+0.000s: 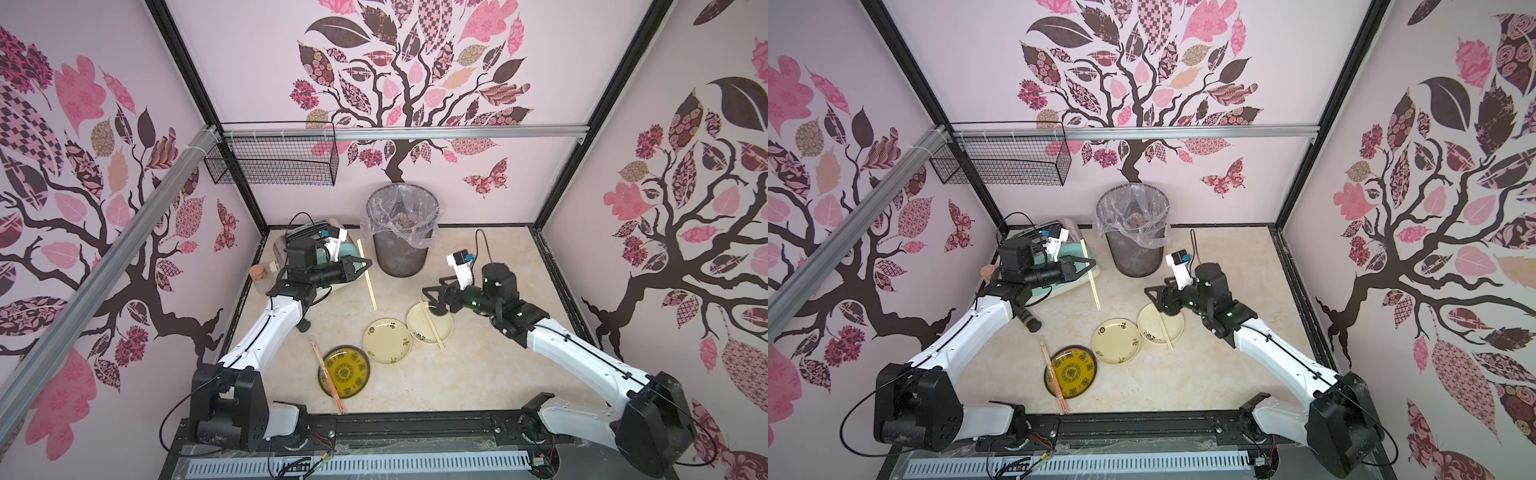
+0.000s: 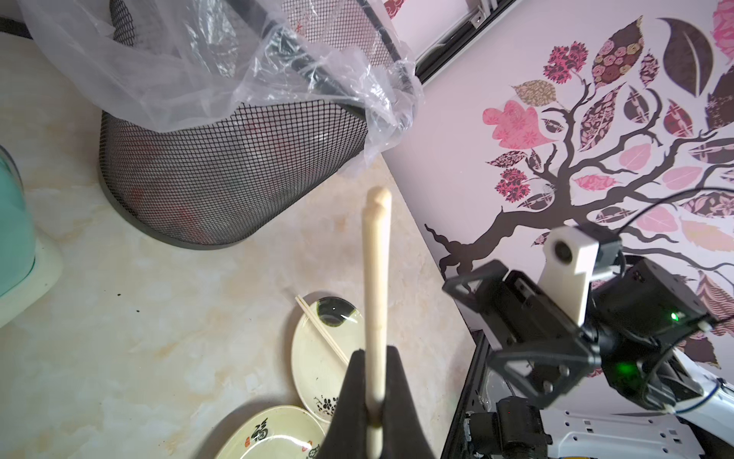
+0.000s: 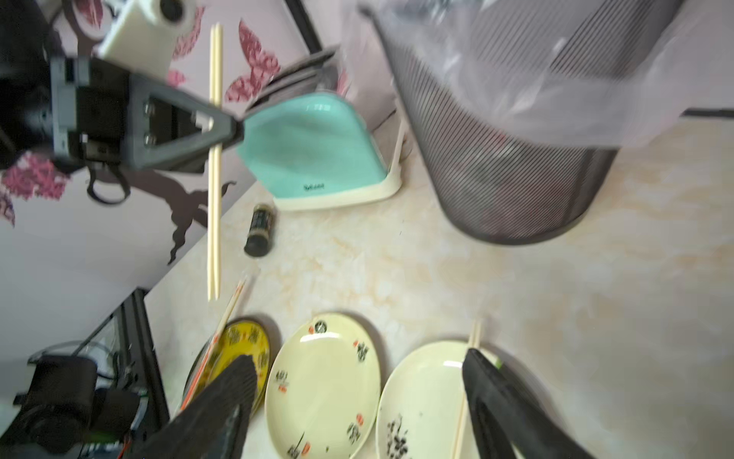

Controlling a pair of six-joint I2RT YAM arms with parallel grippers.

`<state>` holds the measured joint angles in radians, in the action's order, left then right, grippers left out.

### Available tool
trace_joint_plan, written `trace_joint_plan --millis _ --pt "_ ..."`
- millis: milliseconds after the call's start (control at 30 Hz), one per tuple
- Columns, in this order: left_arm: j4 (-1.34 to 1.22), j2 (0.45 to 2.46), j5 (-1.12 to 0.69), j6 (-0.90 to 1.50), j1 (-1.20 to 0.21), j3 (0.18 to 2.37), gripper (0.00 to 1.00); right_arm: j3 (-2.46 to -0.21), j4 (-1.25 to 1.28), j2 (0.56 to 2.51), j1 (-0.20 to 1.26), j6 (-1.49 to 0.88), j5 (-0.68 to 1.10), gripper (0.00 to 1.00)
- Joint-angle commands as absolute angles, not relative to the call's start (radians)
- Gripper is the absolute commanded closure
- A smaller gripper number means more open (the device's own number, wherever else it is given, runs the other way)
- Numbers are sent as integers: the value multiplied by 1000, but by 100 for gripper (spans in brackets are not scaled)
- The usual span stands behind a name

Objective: Remove the packaging of disposable chopsticks
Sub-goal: Place the disposable chopsticks on the plate.

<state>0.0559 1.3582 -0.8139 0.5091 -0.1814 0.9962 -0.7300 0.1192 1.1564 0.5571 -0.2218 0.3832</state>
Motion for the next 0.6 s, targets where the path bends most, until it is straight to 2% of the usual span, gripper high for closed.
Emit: trace_joint_plan --millis 0,333,567 --pt "105 1378 -769 479 -231 993 100 -651 218 1104 591 -239 417 17" --pt "237 1339 -566 627 -372 875 100 -390 511 1100 605 -347 478 18" --pt "346 1385 -472 684 -465 859 100 -368 531 1139 670 -300 432 19"
